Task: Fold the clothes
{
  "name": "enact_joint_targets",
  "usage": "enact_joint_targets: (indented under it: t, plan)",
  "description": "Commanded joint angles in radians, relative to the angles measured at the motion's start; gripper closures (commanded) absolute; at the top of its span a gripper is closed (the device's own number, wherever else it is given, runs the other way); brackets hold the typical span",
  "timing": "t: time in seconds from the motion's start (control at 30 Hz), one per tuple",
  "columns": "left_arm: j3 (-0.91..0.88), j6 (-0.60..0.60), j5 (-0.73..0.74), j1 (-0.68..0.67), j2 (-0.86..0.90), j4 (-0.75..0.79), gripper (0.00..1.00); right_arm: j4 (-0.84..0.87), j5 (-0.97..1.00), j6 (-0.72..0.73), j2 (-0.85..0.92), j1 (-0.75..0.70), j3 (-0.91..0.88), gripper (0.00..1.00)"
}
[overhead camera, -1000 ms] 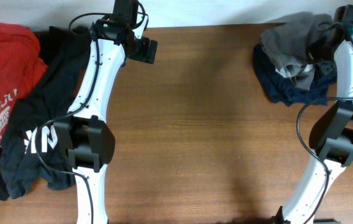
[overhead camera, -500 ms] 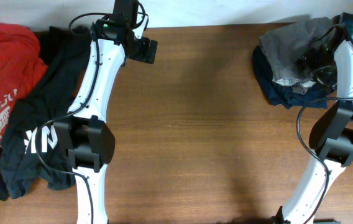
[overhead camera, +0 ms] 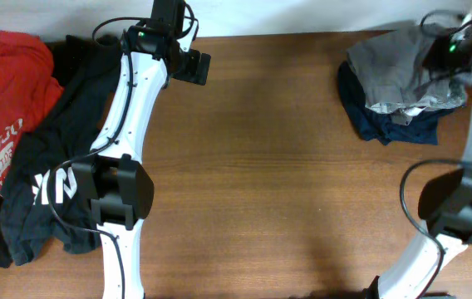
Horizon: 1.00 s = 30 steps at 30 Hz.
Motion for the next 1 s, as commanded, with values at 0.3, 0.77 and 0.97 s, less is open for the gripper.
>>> enact_joint_targets:
  t: [0.3, 0.77, 0.97]
  plan:
    - [0.019, 0.016, -0.004, 0.002, -0.036, 0.007, 0.01, 0.335, -0.022, -0.233, 0.188, 0.003, 0.013, 0.35]
    - [0.019, 0.016, -0.008, 0.002, -0.036, 0.030, 0.01, 0.266, -0.022, -0.194, 0.497, 0.003, 0.013, 0.09]
    - [0.019, 0.016, -0.011, 0.002, -0.036, 0.042, 0.01, 0.260, -0.023, -0.191, 0.501, 0.003, 0.018, 0.01]
